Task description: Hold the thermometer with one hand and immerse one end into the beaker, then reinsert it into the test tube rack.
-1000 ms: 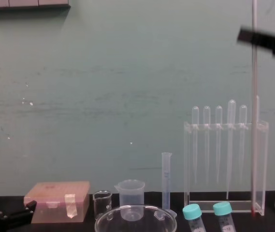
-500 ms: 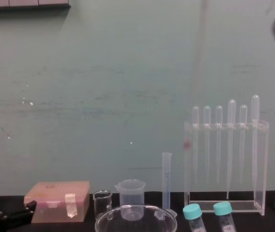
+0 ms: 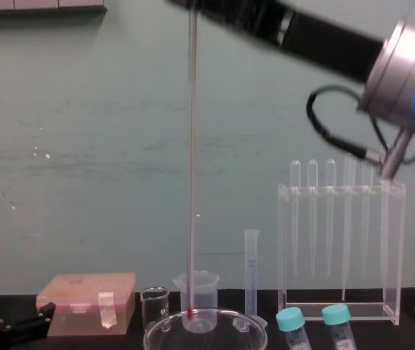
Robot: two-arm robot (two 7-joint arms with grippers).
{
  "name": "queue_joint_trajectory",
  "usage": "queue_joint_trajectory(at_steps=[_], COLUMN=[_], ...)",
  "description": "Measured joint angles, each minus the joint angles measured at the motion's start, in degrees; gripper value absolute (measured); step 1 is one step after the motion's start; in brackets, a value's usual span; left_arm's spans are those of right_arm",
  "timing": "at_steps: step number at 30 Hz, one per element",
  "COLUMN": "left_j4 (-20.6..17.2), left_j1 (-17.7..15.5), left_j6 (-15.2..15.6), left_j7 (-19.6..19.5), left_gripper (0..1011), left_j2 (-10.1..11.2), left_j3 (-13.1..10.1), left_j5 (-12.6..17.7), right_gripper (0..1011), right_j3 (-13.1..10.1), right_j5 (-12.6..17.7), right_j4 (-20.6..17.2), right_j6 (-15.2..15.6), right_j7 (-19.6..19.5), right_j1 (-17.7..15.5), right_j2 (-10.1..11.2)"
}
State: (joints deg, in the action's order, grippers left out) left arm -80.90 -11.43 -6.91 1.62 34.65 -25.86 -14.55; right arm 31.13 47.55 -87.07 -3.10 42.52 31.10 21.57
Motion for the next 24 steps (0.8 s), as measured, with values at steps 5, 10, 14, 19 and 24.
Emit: queue_joint_trajectory(at_steps=[5,10,14,19,24], left_j4=[0.00,0.00,0.00,0.00,0.00], left_j1=[0.00,0.00,0.00,0.00,0.00], left_j6=[0.00,0.00,0.00,0.00,0.00], left_j7=[0.00,0.00,0.00,0.00,0.00], left_gripper=[1008,1008,1008,1008,1008], left_j2=[0.00,0.00,0.00,0.00,0.00], left_j3=[0.00,0.00,0.00,0.00,0.00], left_j5=[0.00,0.00,0.00,0.00,0.00], right_gripper=[51,51,51,51,51], right_j3=[1.83,3.02,3.54,3.94,4.08], right_j5=[-0.70,-1.37,-1.75,-2.57,-3.29], right_j4=[2.32,4.24,5.52,7.02,8.19], right_j6=[-0.65,-1.30,-1.80,-2.97,-3.88], right_j7=[1.31,2.10,2.41,2.86,3.39], right_j1=[-0.48,-1.20,-1.73,-2.16,-2.30], right_j2=[0.63,0.96,0.92,0.65,0.31])
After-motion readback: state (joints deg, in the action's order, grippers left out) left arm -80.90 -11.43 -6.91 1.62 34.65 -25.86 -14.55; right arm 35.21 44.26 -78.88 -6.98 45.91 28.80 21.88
